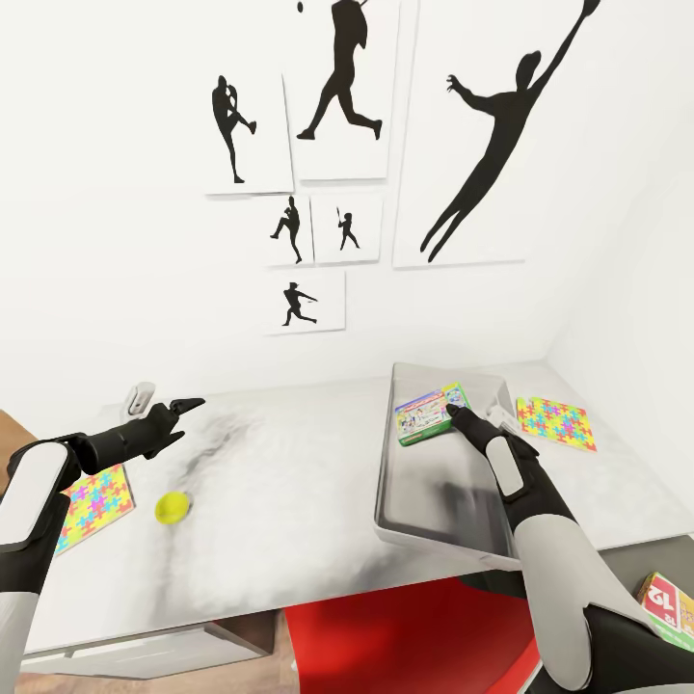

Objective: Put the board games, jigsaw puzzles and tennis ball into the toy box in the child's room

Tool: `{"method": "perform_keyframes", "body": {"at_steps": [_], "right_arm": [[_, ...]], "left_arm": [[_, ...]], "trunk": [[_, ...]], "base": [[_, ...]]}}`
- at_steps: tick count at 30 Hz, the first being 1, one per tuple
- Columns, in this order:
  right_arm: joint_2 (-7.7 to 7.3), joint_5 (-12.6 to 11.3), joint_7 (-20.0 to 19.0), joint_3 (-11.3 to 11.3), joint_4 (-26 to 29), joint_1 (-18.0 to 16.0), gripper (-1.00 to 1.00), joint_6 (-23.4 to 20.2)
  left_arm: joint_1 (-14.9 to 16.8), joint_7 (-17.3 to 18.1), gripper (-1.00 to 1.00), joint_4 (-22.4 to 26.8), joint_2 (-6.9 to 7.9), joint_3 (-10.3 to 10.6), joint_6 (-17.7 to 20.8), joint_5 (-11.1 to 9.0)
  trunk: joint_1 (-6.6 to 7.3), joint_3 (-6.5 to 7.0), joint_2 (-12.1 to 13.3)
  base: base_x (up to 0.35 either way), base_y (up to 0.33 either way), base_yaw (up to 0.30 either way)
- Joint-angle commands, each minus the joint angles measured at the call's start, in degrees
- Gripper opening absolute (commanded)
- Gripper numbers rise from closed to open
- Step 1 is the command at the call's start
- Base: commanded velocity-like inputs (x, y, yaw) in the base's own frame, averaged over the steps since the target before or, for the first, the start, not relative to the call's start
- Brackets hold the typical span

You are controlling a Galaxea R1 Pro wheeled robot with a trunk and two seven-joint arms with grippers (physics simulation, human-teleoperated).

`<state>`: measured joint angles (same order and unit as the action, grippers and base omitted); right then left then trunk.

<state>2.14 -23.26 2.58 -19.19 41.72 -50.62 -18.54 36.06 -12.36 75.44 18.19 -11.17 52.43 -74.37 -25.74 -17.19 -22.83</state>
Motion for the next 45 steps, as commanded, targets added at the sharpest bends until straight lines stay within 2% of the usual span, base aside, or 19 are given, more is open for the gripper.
{"method": "perform_keyframes", "body": {"at_steps": [1, 11, 12, 45], "right_arm": [[0.05, -0.5, 0.3, -0.1, 0.0, 0.0, -1.0, -0.3], [-0.01, -0.5, 0.3, -0.1, -0.1, 0.0, -1.0, -0.3], [-0.01, -0.5, 0.3, -0.1, -0.1, 0.0, 1.0, -0.3], [-0.03, -0.5, 0.3, -0.1, 0.2, 0.0, 1.0, -0.1]], "left_arm": [[0.1, -0.6, 1.0, 0.0, 0.0, 0.0, 0.2, -0.6], [0.1, -0.6, 1.0, 0.1, 0.0, 0.0, 0.2, -0.6], [0.1, -0.6, 1.0, 0.1, 0.0, 0.0, 0.2, -0.6], [0.1, -0.6, 1.0, 0.1, 0.0, 0.0, 0.2, -0.6]], "trunk": [[-0.04, -0.12, -0.1], [-0.04, -0.12, -0.1], [-0.04, -0.12, -0.1], [-0.04, -0.12, -0.1]], "base": [[0.0, 0.0, 0.0], [0.0, 0.0, 0.0], [0.0, 0.0, 0.0], [0.0, 0.0, 0.0]]}}
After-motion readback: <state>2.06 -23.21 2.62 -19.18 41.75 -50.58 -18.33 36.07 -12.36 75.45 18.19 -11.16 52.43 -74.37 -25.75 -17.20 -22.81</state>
